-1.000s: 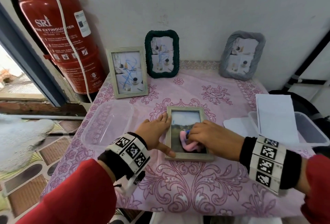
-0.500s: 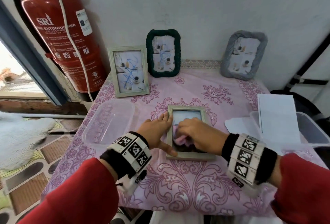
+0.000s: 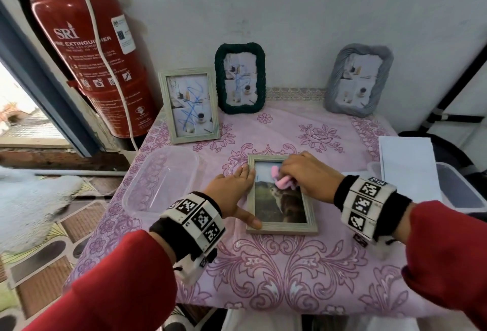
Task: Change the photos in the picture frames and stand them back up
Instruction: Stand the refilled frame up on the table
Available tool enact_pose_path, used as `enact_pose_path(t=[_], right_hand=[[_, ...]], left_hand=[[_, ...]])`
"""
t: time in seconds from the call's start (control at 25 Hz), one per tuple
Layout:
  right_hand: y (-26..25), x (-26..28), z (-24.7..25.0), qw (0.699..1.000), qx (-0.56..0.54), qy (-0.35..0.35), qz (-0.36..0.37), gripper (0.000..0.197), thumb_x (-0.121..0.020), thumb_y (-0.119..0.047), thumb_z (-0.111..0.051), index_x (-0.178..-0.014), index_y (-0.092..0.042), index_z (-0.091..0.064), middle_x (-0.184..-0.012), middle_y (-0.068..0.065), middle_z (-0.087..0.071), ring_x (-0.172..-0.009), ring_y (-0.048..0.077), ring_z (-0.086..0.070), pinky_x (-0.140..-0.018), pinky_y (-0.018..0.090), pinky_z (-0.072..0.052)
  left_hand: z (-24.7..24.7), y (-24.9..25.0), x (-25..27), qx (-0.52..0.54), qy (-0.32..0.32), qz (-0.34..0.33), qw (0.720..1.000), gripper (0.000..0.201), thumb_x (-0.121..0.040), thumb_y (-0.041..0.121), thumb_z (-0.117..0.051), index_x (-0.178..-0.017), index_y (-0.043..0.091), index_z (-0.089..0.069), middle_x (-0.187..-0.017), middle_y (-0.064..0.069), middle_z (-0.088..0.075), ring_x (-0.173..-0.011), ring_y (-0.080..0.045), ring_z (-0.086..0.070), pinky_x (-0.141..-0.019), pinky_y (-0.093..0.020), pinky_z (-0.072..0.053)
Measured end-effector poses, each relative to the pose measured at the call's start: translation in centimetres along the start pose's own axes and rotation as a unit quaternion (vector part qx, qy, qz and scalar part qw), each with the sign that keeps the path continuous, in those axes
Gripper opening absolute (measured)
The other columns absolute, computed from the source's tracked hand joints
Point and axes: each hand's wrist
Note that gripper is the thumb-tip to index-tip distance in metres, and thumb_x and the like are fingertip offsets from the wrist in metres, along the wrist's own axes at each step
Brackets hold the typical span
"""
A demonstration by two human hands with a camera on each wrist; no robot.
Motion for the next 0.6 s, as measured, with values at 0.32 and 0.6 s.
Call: enact_pose_path(t=[0.32, 0.6], right_hand=[[-1.7, 1.0, -2.0, 0.991, -0.117, 0.014, 0.062, 0.024, -0.068, 0.007, -0.057, -0.086, -0.003, -0.069, -0.095, 0.007, -0.067, -0.092, 0.022, -0.058, -0.083, 0.035, -0.043], [-2.0, 4.6, -1.4, 0.993, 0.013, 0.001, 0.115, 0.014, -0.085, -0.011, -0.047, -0.089, -0.02, -0.058, -0.097, -0.005, -0.062, -0.095, 0.014, -0.051, -0.083, 0.026, -0.03]], left_hand=[[0.2, 0.6, -0.2, -0.033, 0.0, 0.013, 0.999, 0.12, -0.066, 0.06, -0.069, -0.148, 0.004, -0.003, -0.157, -0.013, -0.006, -0.145, -0.02, -0.012, -0.112, -0.041, -0.026], [0.2, 0.2, 0.0, -0.025, -0.009, 0.008, 1.0, 0.119, -0.068, 0.061, -0.068, -0.149, 0.007, 0.0, -0.158, -0.01, -0.001, -0.146, -0.019, -0.009, -0.113, -0.046, -0.025]])
Point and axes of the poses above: each hand's wrist, its own x-axis away from the middle knuckle, its own z-axis out of the back of the hand, y = z × x
